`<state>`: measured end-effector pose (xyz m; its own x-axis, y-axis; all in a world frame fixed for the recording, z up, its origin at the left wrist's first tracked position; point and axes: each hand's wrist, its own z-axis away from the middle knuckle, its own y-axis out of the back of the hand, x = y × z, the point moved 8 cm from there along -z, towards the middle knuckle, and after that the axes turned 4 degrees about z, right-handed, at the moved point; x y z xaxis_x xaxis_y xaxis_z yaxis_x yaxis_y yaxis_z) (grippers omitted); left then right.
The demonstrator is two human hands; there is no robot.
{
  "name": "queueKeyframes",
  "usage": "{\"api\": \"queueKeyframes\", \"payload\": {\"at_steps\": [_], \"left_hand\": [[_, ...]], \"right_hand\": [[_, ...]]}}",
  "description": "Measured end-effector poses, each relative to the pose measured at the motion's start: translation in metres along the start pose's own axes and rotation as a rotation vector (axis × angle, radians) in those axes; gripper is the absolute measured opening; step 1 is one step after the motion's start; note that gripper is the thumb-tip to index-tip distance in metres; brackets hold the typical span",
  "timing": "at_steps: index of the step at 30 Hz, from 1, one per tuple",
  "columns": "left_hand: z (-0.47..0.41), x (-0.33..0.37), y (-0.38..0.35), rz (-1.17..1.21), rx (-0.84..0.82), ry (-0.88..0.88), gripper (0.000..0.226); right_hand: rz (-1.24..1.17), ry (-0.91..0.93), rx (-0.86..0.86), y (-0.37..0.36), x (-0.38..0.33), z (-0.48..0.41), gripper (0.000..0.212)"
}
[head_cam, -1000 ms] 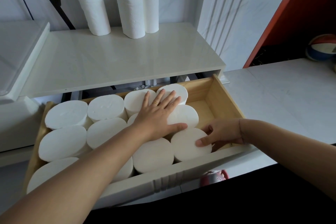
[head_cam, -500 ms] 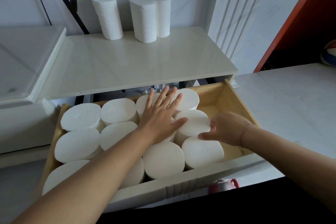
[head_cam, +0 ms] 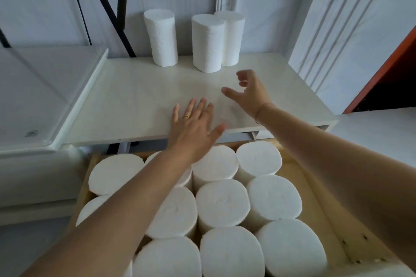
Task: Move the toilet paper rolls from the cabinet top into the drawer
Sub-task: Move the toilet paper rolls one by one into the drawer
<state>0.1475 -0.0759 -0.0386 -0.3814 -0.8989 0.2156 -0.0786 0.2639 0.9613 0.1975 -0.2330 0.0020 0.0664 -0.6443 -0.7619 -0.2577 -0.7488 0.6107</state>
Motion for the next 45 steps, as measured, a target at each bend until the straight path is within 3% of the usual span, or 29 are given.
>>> {"api": "queueKeyframes", "payload": {"at_steps": [8,23,30,35,45], "left_hand": [[-0.014,-0.015,-0.010,-0.039,0.024,0.023,0.084],[-0.010,-0.012,-0.006,-0.046,0.068,0.018,0.079],[-0.011,-0.012,-0.006,-0.063,0.048,0.019,0.078],[-0.011,-0.012,-0.009,-0.056,0.017,0.025,0.075],[0.010,0.006,-0.007,-0.057,0.021,0.048,0.069]], "right_hand": [[-0.082,-0.060,0.090,-0.044,-0.001,-0.085,0.089],[-0.307,-0.164,0.231,-0.078,-0.028,-0.131,0.082],[-0.242,-0.126,0.104,-0.063,-0.027,-0.113,0.070],[-0.239,-0.097,0.012,-0.034,-0.015,-0.071,0.078],[-0.362,-0.151,-0.108,0.028,0.020,0.024,0.074]]}}
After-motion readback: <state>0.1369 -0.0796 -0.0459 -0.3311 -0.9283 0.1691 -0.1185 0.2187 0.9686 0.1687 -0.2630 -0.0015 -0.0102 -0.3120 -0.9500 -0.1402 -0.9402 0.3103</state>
